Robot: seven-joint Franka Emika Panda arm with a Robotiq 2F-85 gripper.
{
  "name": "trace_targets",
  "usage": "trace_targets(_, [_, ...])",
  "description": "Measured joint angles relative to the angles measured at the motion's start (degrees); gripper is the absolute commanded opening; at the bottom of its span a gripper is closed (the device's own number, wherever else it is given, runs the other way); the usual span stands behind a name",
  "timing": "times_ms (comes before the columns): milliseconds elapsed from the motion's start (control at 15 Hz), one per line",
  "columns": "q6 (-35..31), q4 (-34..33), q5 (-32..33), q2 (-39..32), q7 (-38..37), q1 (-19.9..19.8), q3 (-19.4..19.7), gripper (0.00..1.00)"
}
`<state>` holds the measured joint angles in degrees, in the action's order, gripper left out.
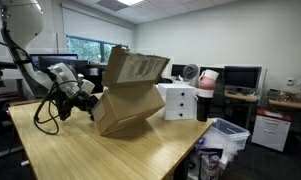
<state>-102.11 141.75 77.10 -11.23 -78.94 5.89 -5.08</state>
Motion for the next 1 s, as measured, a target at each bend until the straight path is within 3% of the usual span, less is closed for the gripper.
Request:
trace_targets(333, [1.2, -0.2, -0.3, 0.3, 2.3, 0.0, -0.2, 0.77])
trace_targets(400, [1.3, -0.2, -0.6, 0.4, 3.0, 0.0, -0.2, 0.93])
trace_targets(533, [1.5, -0.3, -1.3, 0.4, 3.7, 0.0, -0.2, 0.92])
trace_targets(600, [1.5, -0.3, -2.8, 0.6, 4.9, 0.0, -0.4, 0.62])
trace_targets(667, [1.6, -0.3, -3.6, 0.8, 5.8, 0.0, -0.5, 0.92])
trace_targets(733, [1.7, -0.3, -4.8, 1.1, 6.8, 0.1, -0.8, 0.99])
trace_targets(1000, [1.9, -0.5, -8.6, 2.0, 10.2, 0.3, -1.7, 1.00])
